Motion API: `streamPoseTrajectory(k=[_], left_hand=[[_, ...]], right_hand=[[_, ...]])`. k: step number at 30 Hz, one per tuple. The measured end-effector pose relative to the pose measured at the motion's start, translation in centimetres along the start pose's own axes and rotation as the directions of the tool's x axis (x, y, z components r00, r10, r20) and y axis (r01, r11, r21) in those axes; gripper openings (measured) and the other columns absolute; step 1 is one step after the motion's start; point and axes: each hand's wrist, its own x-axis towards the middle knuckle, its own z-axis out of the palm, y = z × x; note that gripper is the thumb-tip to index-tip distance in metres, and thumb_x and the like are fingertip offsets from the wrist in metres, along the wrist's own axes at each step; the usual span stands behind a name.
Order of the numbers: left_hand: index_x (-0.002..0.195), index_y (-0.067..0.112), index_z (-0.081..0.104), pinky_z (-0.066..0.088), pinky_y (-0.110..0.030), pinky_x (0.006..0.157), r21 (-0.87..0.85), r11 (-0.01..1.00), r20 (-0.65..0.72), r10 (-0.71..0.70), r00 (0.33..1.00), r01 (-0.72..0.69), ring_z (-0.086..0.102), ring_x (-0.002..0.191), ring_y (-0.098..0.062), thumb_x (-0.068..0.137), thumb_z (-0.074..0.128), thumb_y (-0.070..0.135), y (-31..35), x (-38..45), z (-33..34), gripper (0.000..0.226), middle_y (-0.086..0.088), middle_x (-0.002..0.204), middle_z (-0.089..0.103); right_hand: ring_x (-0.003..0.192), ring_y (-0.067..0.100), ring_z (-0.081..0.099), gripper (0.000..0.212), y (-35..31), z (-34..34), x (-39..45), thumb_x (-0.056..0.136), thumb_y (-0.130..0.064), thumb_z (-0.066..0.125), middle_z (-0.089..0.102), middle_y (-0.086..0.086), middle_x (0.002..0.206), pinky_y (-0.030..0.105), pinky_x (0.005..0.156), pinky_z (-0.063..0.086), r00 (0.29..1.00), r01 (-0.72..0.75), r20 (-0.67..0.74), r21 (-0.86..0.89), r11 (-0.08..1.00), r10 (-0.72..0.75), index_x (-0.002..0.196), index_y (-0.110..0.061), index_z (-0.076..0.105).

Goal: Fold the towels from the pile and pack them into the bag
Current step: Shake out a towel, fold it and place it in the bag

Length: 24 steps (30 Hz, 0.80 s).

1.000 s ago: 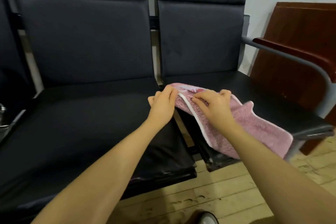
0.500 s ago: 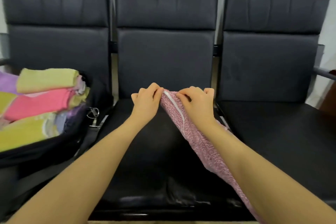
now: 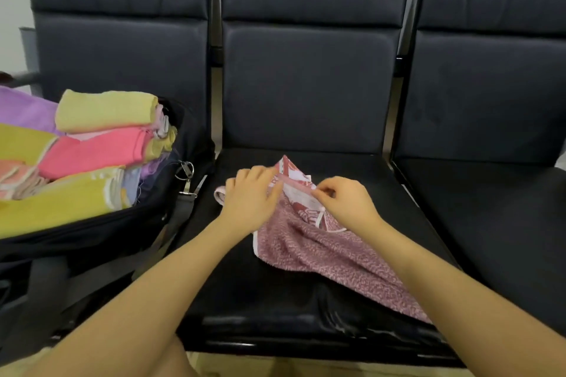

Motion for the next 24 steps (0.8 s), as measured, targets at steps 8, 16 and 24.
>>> streamPoseTrajectory(k=[8,16,24], left_hand=[[0.153,0.02,0.002,0.006,-0.052,0.114,0.428,0.871,0.252,-0.373,0.893,0.243,0.006,0.142,-0.045,0.1,0.017,0.053,-0.3,-3.5,4.5,0.065,-0.028,0.155,-0.009],[0.147,0.033,0.027,0.022,-0.049,0.107,0.388,0.85,0.017,-0.393,0.919,0.357,0.029,0.13,-0.04,0.099,0.025,0.053,-0.4,-4.3,5.3,0.052,-0.023,0.147,0.023],[0.134,0.025,0.047,0.027,-0.038,0.094,0.218,0.93,0.001,-0.302,0.953,0.295,0.042,0.117,-0.027,0.098,0.043,0.039,-1.7,-3.9,5.5,0.039,-0.004,0.126,0.054]], right_hand=[[0.116,0.021,0.048,0.043,6.2,1.0,-4.0,0.092,-0.055,0.048,0.055,-0.001,0.118,0.036,0.095,0.024,0.963,-0.168,0.14,-0.349,0.922,0.229,0.118,-0.023,0.06],[0.116,0.026,0.041,0.032,7.2,2.8,-4.8,0.097,-0.04,0.046,0.049,0.004,0.123,0.039,0.096,0.026,0.955,-0.28,-0.029,-0.416,0.865,0.296,0.118,-0.018,0.056],[0.09,0.024,0.057,0.018,6.6,2.7,-5.1,0.103,-0.029,0.035,0.061,0.001,0.096,0.035,0.079,0.024,0.98,-0.199,-0.103,-0.417,0.887,0.172,0.112,-0.019,0.048]])
